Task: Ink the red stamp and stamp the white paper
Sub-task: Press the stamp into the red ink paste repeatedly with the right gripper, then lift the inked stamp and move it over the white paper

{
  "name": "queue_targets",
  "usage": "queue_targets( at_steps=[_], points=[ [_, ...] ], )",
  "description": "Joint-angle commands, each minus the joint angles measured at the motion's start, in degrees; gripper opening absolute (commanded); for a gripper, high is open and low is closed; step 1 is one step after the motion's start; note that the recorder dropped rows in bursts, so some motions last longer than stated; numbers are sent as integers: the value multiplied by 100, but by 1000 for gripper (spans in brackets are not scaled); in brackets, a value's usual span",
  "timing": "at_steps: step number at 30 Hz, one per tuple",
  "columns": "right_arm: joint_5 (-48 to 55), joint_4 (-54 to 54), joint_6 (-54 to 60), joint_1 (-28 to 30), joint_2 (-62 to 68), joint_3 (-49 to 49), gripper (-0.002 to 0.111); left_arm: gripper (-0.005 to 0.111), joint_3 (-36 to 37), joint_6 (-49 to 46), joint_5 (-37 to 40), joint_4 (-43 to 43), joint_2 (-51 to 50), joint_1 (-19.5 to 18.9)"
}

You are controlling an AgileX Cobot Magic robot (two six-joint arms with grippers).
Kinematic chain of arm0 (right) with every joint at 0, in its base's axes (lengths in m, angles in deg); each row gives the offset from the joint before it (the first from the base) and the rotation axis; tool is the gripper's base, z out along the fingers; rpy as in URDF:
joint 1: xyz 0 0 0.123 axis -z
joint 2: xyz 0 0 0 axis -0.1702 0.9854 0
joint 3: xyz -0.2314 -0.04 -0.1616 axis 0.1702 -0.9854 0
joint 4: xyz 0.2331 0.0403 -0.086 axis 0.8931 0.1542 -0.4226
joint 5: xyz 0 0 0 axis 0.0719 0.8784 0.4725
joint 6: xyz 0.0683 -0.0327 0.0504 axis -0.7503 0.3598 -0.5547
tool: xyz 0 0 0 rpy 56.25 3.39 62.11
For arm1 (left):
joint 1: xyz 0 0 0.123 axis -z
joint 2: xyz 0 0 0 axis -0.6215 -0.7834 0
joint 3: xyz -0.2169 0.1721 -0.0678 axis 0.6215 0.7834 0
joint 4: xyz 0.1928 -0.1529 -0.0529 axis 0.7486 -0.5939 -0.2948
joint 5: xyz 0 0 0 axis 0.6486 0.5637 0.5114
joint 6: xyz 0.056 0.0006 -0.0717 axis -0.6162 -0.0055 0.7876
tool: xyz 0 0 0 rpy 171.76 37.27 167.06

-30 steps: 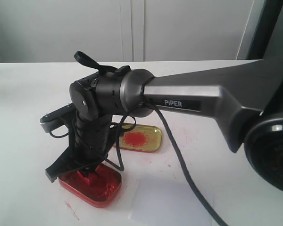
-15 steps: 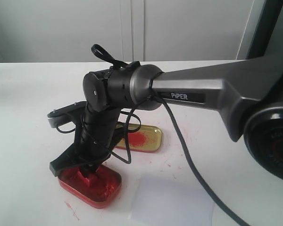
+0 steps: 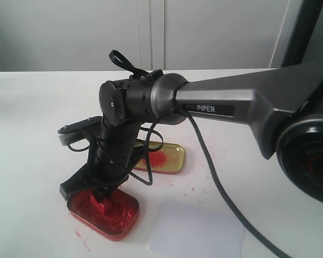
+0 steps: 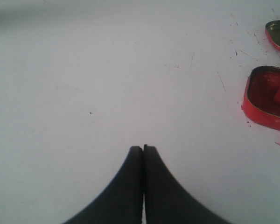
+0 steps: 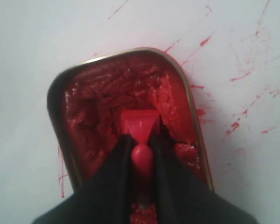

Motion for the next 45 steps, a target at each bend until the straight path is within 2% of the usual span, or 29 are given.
queue_targets(
  at_steps=[1,17,31,45],
  points=[
    [-5,73,83,34,-74,-14,0,0,22,2,-6,-85,23,-15],
    [-101,50,72,34,-427,-2,0,0,22,2,-6,-85,23,-15],
    [432,-201,-38,34,-825,-32,0,0,22,2,-6,-85,23,-15],
    [5,-772,-327,34,-1870,-1484,0,0,22,2,-6,-85,23,-15]
  ],
)
